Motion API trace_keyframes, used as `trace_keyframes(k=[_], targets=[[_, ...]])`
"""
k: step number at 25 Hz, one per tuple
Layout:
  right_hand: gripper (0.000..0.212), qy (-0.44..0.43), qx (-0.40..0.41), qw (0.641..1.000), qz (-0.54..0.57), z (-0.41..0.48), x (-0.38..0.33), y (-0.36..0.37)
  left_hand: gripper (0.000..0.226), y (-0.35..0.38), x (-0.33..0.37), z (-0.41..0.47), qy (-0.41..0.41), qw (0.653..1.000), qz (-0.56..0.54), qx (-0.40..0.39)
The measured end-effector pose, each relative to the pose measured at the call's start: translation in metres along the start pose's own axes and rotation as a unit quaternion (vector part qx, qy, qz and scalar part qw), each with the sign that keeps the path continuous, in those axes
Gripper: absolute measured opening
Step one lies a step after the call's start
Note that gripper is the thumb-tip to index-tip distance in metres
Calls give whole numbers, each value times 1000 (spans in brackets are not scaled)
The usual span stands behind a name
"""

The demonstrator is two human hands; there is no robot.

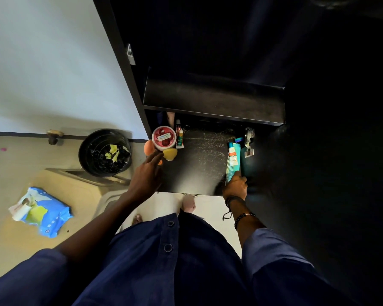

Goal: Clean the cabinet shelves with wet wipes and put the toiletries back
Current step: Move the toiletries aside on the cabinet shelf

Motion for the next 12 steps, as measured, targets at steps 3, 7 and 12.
trace_keyframes(k=[3, 7, 12], targets=[[51, 25, 7, 1000, 16, 1, -1, 0, 54, 0, 1, -2, 4, 1000, 3, -2], [61, 65, -18, 994, 91, 7, 1, 1, 52, -1, 1, -5, 10, 1000, 4, -5], [54, 85, -48, 986, 135, 11, 1, 3, 47, -7, 10, -13, 39, 999, 11, -6]])
Point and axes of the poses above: each hand's wrist, its own z-axis towards the middle knuckle, its own y-axis out of the palm, x = y × z, the point moved 6 cm from there along z, towards the middle knuckle, and after that the axes turned 2 degrees about -y, right-handed, at the moved point
